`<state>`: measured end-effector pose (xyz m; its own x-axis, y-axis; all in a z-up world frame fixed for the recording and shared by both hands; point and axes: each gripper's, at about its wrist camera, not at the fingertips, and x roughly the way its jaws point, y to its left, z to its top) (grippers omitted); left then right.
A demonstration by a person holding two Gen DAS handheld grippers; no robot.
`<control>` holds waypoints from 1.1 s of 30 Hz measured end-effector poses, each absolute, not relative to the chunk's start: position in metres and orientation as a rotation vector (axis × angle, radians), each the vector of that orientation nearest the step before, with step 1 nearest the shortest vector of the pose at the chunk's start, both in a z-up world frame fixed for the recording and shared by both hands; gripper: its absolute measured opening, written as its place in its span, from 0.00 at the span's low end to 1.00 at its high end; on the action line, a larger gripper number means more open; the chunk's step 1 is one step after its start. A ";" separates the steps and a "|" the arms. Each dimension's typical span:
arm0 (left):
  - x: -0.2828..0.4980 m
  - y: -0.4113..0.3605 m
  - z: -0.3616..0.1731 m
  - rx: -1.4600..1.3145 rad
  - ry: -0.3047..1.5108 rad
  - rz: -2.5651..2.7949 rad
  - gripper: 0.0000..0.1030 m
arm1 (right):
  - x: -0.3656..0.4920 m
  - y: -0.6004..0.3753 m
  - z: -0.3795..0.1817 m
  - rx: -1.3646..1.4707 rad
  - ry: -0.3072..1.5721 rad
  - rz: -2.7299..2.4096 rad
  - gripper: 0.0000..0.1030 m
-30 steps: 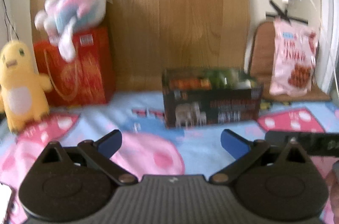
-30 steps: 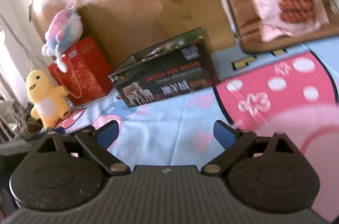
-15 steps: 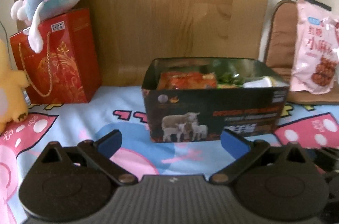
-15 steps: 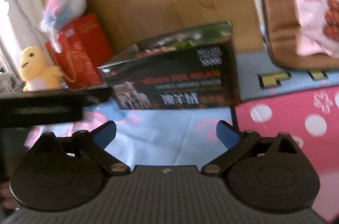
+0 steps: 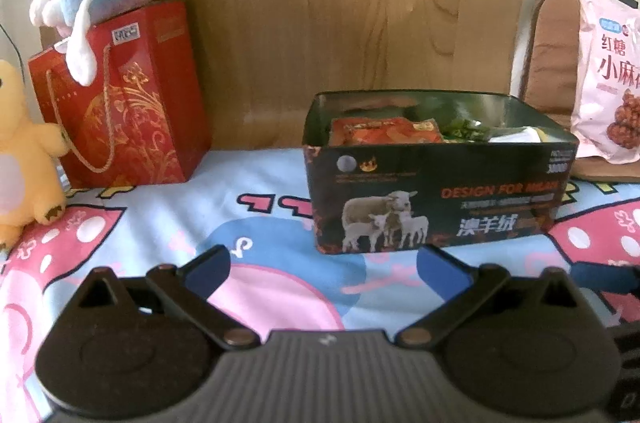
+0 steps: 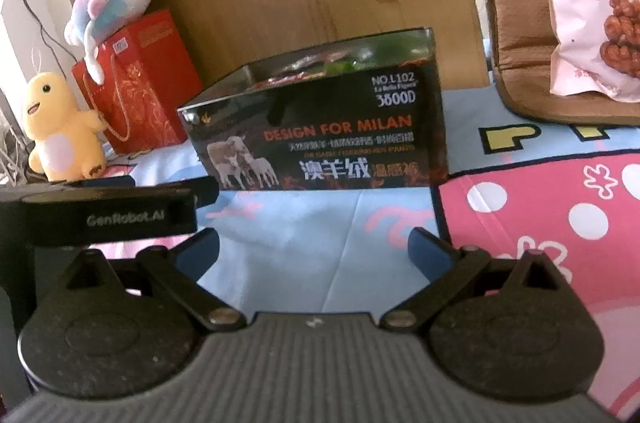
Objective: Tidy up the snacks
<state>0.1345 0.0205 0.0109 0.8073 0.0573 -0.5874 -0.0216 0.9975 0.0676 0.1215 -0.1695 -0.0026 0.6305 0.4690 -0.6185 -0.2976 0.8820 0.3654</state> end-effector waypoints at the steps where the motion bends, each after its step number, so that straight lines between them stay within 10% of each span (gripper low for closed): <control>1: 0.134 0.020 0.011 0.059 0.627 0.044 1.00 | 0.121 -0.169 -0.002 0.237 0.766 0.440 0.99; 33: 0.135 0.020 0.013 0.105 0.603 0.105 1.00 | 0.120 -0.183 0.005 0.306 0.761 0.444 0.99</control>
<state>0.1348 0.0204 0.0126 0.8188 0.1293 -0.5594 -0.0680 0.9893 0.1292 0.1200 -0.1829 0.0054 0.6394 0.4903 -0.5922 -0.2739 0.8650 0.4204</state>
